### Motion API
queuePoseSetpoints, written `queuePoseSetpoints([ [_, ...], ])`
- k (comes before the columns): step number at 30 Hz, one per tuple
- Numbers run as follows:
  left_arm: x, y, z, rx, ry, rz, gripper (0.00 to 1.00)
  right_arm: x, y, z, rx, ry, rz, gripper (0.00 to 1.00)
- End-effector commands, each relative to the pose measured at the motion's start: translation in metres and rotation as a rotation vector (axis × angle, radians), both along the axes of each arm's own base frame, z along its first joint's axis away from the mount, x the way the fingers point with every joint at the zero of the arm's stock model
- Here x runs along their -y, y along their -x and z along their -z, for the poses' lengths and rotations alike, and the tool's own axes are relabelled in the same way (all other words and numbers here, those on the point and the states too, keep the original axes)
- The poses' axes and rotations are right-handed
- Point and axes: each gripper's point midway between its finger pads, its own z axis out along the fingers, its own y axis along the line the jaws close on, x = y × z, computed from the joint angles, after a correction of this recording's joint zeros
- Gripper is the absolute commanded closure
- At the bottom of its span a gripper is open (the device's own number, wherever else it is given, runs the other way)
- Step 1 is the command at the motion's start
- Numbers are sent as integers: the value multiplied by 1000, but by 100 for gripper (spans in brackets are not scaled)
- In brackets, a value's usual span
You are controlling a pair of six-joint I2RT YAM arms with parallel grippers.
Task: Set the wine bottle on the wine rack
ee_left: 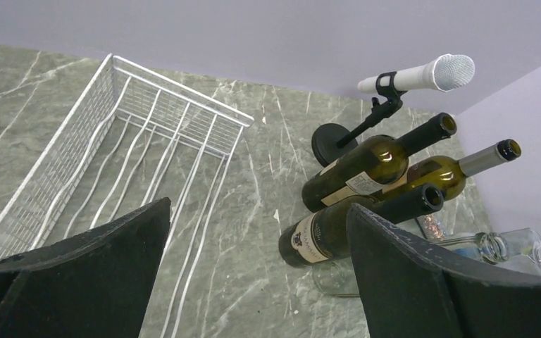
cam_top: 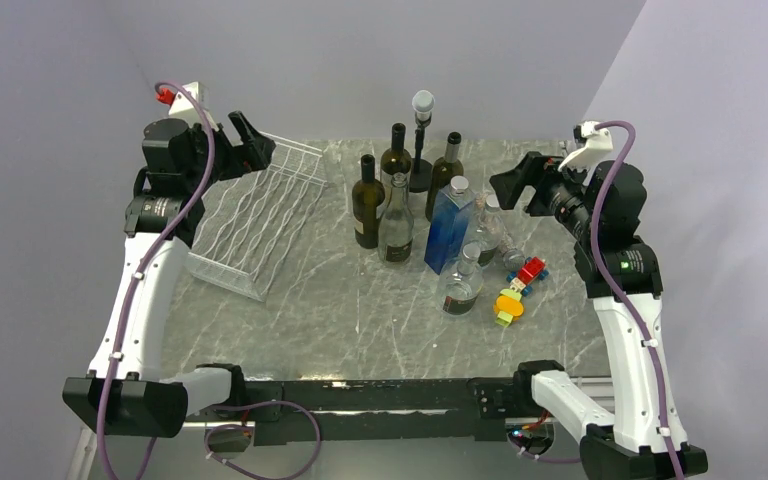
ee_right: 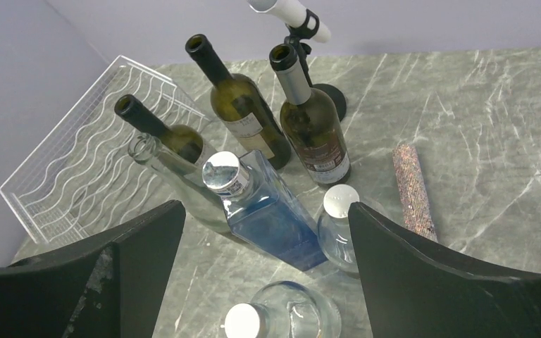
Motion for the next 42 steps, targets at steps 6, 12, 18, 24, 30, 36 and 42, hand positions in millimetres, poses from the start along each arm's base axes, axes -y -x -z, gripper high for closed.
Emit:
queuePoseSetpoints([
  [6,13,13,-20,85,23,77,1,0,3,-4,-3,-19,8,5],
  [12,19,30,-27,144,20,121,1,-11,15,-3,24,-17,-76,0],
  [18,52,50,-18,149,32,351,1,-33,38,-3,122,-21,-234,0],
  [24,110,69,5,110,57,622,1,-55,47,-6,119,-47,-364,0],
  [30,160,69,31,96,-70,654,1,-75,44,-4,87,-42,-416,1],
  [36,197,65,52,130,-83,656,1,-102,35,-2,74,-7,-419,22],
  [42,192,54,51,160,-98,544,1,-126,17,-10,146,48,-372,36],
])
